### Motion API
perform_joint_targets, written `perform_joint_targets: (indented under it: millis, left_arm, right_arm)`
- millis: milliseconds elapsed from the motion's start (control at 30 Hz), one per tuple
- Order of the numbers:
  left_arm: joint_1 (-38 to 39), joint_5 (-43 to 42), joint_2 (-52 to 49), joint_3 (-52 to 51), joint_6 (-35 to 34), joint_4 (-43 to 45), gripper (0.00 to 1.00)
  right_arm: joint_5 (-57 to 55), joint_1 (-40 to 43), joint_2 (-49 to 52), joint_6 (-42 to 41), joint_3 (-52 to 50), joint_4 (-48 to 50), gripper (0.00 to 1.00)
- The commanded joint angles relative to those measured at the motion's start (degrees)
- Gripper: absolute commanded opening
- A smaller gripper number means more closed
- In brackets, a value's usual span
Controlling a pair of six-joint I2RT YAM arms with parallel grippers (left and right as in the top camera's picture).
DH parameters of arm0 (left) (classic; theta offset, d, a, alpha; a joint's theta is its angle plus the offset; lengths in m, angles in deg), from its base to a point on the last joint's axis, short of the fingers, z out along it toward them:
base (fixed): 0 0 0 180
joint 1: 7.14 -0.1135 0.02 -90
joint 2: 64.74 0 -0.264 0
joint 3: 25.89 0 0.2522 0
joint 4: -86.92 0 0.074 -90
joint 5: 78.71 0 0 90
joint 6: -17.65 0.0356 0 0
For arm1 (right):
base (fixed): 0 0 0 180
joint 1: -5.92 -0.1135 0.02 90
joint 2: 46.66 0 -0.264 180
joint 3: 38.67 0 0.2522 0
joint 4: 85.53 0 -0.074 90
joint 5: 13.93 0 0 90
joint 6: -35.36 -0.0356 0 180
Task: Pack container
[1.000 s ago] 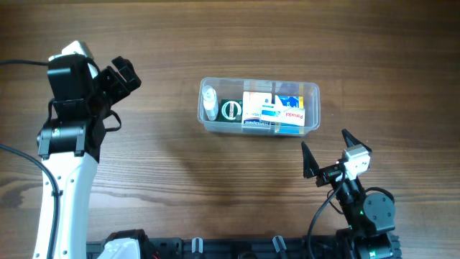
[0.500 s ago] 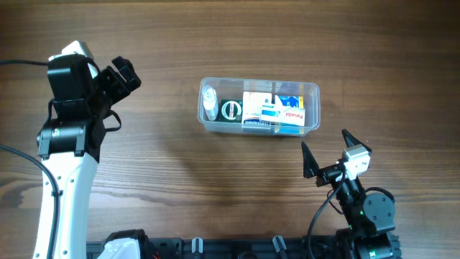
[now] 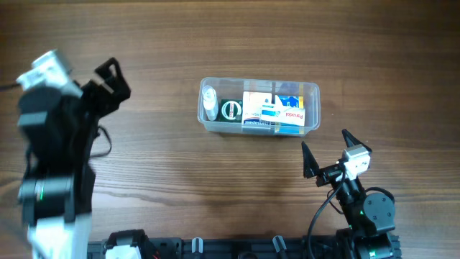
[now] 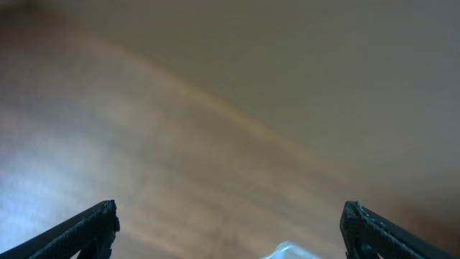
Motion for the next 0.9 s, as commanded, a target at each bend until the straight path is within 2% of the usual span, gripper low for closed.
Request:
perform_joint_targets:
  millis: [0,367,667,867]
  left_arm:
    - [-0.3,-0.5,12.1,0.5,0.3,0.1,1.00]
    - [-0.3,-0.5,45.1,0.5,0.3,0.1,1.00]
    - [-0.4,2.1,52.4,-2.3,0.5,-2.2,1.00]
    - [-0.5,2.1,52.4,-7.2,0.5,-15.0,1.00]
  right_arm:
    - [1.1,0.2,-0.7,1.0,-0.2,0.2,1.00]
    - [1.1,0.2,-0.7,1.0,-0.2,0.2,1.00]
    - [1.1,0.2,-0.7,1.0,-0.2,0.2,1.00]
    - [1.1,0.2,-0.7,1.0,-0.2,0.2,1.00]
